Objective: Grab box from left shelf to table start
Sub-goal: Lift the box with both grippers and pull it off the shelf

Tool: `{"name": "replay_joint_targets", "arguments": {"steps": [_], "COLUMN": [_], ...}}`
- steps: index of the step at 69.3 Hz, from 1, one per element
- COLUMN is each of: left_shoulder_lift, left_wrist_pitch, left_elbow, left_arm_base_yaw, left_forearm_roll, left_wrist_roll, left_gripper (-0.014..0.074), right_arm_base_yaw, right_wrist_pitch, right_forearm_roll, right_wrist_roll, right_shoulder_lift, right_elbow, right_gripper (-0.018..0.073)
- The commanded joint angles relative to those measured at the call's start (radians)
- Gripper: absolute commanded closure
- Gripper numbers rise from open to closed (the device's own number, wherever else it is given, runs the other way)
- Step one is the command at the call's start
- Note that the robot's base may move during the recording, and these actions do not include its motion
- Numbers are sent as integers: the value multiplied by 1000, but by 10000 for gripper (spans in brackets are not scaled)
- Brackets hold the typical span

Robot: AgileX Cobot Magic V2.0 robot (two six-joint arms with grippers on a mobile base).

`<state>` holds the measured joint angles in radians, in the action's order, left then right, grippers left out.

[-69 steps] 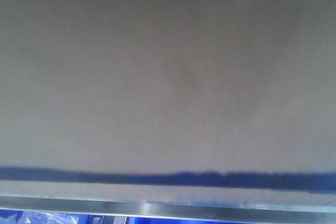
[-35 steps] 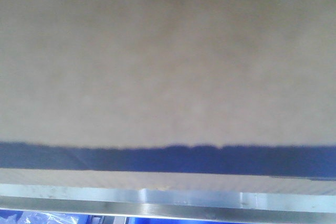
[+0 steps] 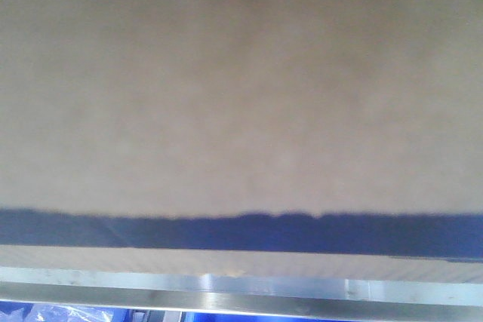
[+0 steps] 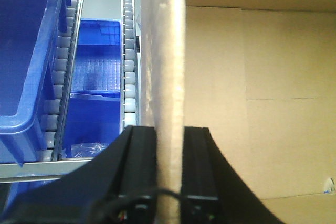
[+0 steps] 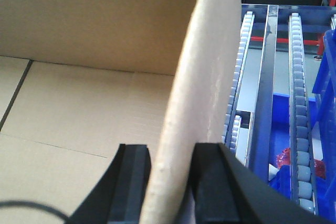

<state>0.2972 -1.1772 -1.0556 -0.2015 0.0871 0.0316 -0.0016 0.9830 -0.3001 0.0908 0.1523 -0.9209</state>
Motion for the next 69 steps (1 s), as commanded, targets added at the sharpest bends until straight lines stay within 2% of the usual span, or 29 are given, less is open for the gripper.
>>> {"name": "replay_joint_targets", "arguments": {"steps": [1,69], "left_shoulder_lift": [13,13], "left_wrist_pitch": [161,161], "left_elbow": [-36,-35], "left_arm_base_yaw": [0,-2], "left_forearm_roll": [-29,-31], "left_wrist_roll": [0,0], "left_gripper": [690,697], "right_arm_base_yaw": [-2,-2], "right_wrist_pitch": [-156,-157], "right_forearm_roll": [35,35], "right_wrist_roll": [21,21], "right_shoulder_lift": [16,16], "right_elbow": [-30,-30], "right_gripper": [503,503]}}
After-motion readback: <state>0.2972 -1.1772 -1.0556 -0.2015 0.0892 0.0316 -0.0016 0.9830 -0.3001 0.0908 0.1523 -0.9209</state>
